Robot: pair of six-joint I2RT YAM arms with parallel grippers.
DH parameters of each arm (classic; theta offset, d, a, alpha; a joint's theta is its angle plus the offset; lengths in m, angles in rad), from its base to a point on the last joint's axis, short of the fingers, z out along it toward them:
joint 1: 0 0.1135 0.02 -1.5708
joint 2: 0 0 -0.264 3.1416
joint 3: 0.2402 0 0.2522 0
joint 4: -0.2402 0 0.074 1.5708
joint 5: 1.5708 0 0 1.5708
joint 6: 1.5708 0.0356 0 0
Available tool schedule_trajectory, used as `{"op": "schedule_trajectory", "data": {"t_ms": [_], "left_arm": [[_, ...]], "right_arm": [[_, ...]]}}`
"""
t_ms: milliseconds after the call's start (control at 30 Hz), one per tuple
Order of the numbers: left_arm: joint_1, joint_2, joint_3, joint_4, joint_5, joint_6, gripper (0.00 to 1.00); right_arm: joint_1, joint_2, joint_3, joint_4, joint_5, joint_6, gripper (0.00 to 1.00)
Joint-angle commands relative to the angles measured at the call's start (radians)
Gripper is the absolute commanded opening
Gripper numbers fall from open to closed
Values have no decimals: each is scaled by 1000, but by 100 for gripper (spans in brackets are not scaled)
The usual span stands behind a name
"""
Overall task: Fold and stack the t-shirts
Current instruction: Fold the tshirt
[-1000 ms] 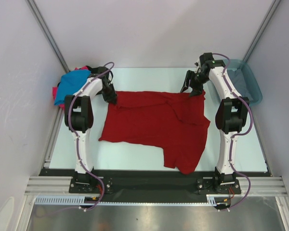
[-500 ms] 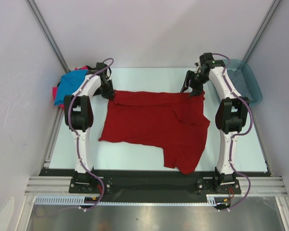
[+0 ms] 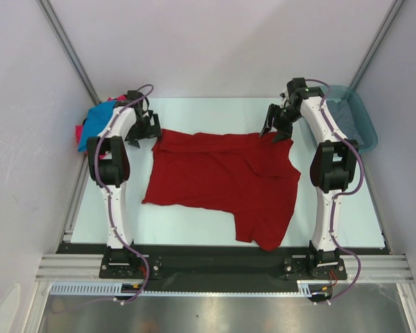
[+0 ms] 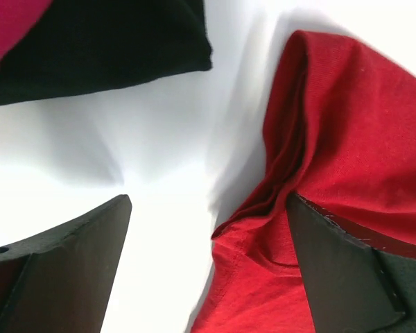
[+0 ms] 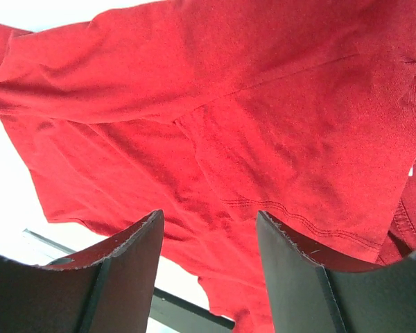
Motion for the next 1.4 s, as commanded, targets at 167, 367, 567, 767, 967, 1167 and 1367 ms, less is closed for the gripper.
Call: {"op": "schedule_trajectory", "data": {"t_ms": [167,367,567,767,967,1167,1367], "left_arm": [[1,-36,2,7,5,2,100],[1,-33,-27,33,146,-64,100],[1,-123,-96,179,272,-109,100],[1,-137,-82,316,426,-225,100],[-11,-142,-50,420,544,-273,100],[-47,-67,-50,556,697,-408,100],[-109,-5,-42,619,728,-460,100]], "right_arm": [[3,-3,-27,-25,20,-30,61],[4,-5,-24,-75,217,-25,60],[-25,-40,-140,-17,266,-48,57],[-43,3,-107,92,89,-36,54],[-42,121,71,95,18,-22,54],[-45,228,145,130,6,-16,54],[-69,277,117,143,69,-14,54]]}}
